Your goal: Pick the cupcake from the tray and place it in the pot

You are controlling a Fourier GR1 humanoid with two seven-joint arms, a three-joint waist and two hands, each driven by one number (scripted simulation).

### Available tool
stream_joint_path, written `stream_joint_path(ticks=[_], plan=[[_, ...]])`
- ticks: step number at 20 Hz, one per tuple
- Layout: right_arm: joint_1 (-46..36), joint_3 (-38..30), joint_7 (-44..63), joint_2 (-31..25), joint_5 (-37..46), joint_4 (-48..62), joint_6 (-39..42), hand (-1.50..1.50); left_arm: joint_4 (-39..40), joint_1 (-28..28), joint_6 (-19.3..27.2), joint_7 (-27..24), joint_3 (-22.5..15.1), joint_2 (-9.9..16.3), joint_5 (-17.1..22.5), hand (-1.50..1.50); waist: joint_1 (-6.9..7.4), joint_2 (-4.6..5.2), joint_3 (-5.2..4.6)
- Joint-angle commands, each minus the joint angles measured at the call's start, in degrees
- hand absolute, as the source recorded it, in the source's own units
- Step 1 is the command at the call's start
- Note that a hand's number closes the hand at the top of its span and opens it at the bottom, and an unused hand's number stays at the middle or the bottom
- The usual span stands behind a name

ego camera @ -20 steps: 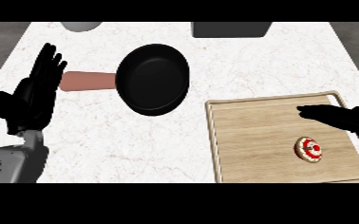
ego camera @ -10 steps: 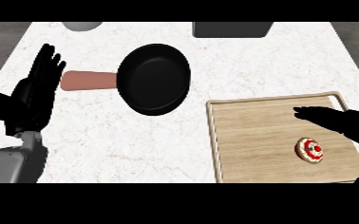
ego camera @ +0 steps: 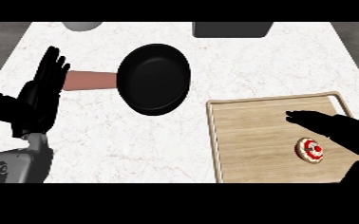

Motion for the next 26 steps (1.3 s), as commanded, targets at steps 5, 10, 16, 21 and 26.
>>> stream_joint_path(ticks=[5,10,16,21,26], plan=[[-4.6,0.3,0.3,7.6,7.8,6.9,0.7,-1.50,2.0,-4.2,-0.9,1.6,2.2,-0.7,-0.9,0.00,0.14,0.04,0.00],[-3.7,3.2,-11.5,5.1,14.0,9.0,-6.6,1.50,1.1,0.1,-2.2,-1.1,1.5,-1.3,-1.5,0.00,0.20,0.05,0.01],[-1.1,0.5,-12.6,6.6,15.5,5.7,-4.8,1.50,-5.5,1.0,-3.3,5.1,3.8,0.1,-0.4,0.00,0.08,-0.07,0.00],[0.8,-0.5,-12.0,9.9,17.0,4.4,-7.1,1.50,-3.3,-1.0,-0.6,3.0,1.1,-3.3,-4.6,0.00,-0.14,-0.07,0.00],[-4.6,8.6,12.7,30.5,20.0,-2.1,-4.2,1.50,-0.9,-1.4,-2.2,2.1,1.5,-2.6,-2.9,0.00,1.71,-0.47,-0.59]])
